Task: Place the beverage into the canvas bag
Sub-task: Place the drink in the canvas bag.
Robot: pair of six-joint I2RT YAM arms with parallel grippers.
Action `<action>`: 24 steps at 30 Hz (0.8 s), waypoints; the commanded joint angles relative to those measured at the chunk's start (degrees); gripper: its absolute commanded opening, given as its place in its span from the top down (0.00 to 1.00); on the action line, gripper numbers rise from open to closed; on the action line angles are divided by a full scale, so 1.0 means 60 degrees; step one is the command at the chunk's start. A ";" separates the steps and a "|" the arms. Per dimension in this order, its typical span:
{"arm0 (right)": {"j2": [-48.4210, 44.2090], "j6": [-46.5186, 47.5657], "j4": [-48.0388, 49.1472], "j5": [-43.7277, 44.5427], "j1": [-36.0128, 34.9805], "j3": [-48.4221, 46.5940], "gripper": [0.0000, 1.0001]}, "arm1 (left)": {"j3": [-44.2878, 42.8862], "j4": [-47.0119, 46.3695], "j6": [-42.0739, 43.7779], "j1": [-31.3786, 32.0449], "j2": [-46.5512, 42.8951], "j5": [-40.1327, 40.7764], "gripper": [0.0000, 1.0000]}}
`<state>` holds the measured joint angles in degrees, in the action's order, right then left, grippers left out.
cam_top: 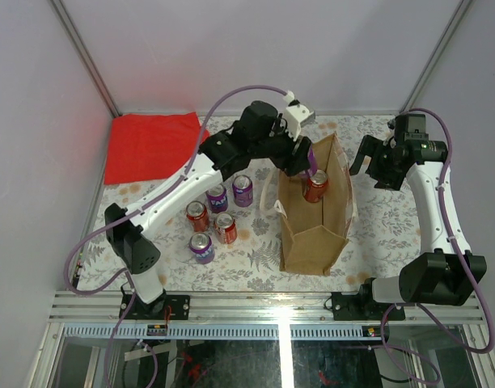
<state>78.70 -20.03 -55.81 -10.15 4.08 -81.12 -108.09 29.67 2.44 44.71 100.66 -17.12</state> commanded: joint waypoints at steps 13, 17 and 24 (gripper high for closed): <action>-0.0278 0.0394 0.0094 -0.0138 0.0009 -0.0380 0.05 | 0.0979 -0.0719 0.1588 0.0575 0.0389 0.0171 1.00; -0.0674 0.0428 0.0412 0.0112 0.0009 -0.0753 0.06 | 0.1091 -0.0740 0.1764 0.0626 0.0566 0.0405 1.00; -0.0889 0.0424 0.0745 -0.0568 0.0009 -0.1112 0.11 | 0.1214 -0.0745 0.1944 0.0657 0.0704 0.0584 1.00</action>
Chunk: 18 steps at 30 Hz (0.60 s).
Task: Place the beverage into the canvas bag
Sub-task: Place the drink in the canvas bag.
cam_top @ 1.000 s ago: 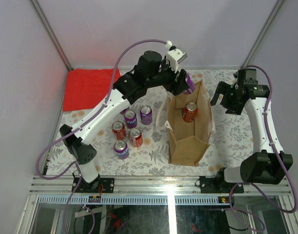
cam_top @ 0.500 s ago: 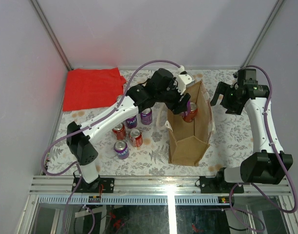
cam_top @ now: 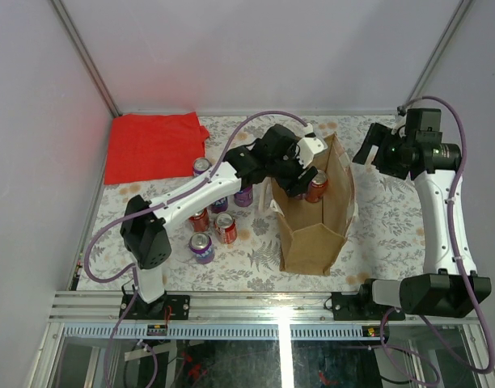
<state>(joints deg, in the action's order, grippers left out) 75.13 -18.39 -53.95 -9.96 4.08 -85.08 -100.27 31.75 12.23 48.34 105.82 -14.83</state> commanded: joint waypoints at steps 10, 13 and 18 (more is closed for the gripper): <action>0.0401 0.0247 0.0228 -0.3139 0.0009 0.0384 0.31 | -0.0068 -0.1087 0.0320 0.0058 -0.0089 0.0251 1.00; 0.0533 0.0452 0.0087 -0.3257 0.0009 0.0610 0.38 | -0.0091 -0.1088 0.0312 0.0058 -0.0034 0.0282 1.00; 0.0545 0.0628 -0.0033 -0.2845 0.0011 0.0744 0.84 | -0.0178 -0.1145 0.0283 0.0059 0.0173 0.0419 1.00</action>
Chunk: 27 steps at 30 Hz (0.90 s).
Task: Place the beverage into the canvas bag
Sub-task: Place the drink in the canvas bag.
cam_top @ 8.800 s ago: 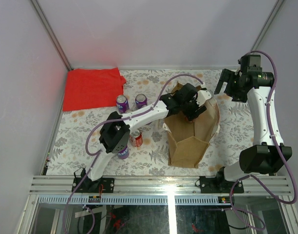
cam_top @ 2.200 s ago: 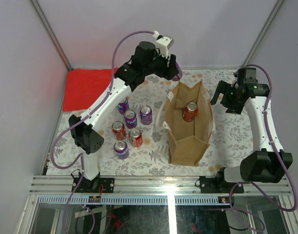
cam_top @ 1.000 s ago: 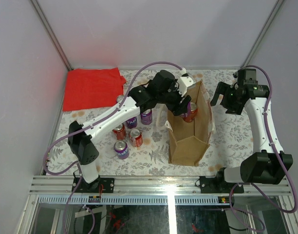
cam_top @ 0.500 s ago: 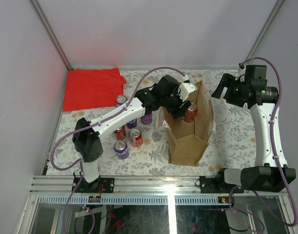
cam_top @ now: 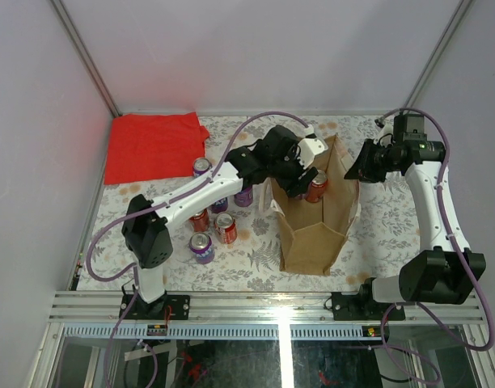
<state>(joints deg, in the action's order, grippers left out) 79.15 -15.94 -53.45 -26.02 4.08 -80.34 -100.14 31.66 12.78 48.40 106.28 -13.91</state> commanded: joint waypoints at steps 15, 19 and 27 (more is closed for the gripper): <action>0.0020 0.0422 -0.0360 0.0184 0.0009 -0.0472 1.00 | -0.0335 -0.1790 0.0076 0.0129 0.1174 0.1534 1.00; 0.0020 0.0481 -0.0423 0.0148 0.0009 -0.0491 1.00 | -0.0380 -0.1935 -0.0143 0.0143 0.1420 0.1835 1.00; 0.0049 0.0592 -0.0473 -0.0009 0.0009 -0.0468 1.00 | -0.0297 -0.2217 -0.0781 0.0137 0.1791 0.2372 1.00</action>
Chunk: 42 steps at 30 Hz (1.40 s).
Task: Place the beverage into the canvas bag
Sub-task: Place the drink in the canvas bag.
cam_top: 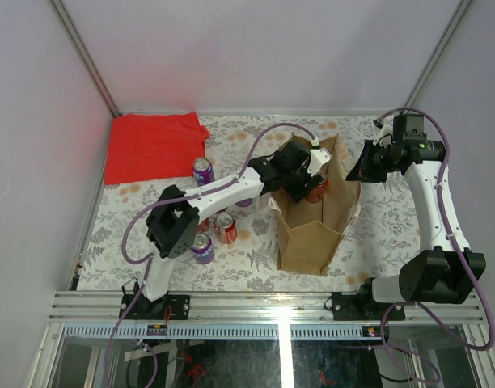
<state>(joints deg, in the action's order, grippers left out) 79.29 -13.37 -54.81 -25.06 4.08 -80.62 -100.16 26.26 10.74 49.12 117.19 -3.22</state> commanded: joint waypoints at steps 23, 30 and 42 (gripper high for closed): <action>0.0106 0.0543 -0.0464 -0.0324 0.0010 -0.0409 1.00 | 0.0700 -0.2588 -0.2114 -0.0009 0.0239 0.1176 1.00; 0.0153 0.0565 -0.0491 -0.0350 0.0009 -0.0433 1.00 | 0.0783 -0.2837 -0.2279 -0.0009 0.0311 0.1406 1.00; 0.0116 0.0470 -0.0436 -0.0335 0.0009 -0.0398 1.00 | 0.1003 -0.2784 -0.2202 -0.0010 -0.0127 0.1376 0.62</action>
<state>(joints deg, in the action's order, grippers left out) 79.79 -10.66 -55.61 -26.22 4.08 -80.84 -94.65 15.25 -1.72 49.12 119.07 3.92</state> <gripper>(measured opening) 0.018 0.623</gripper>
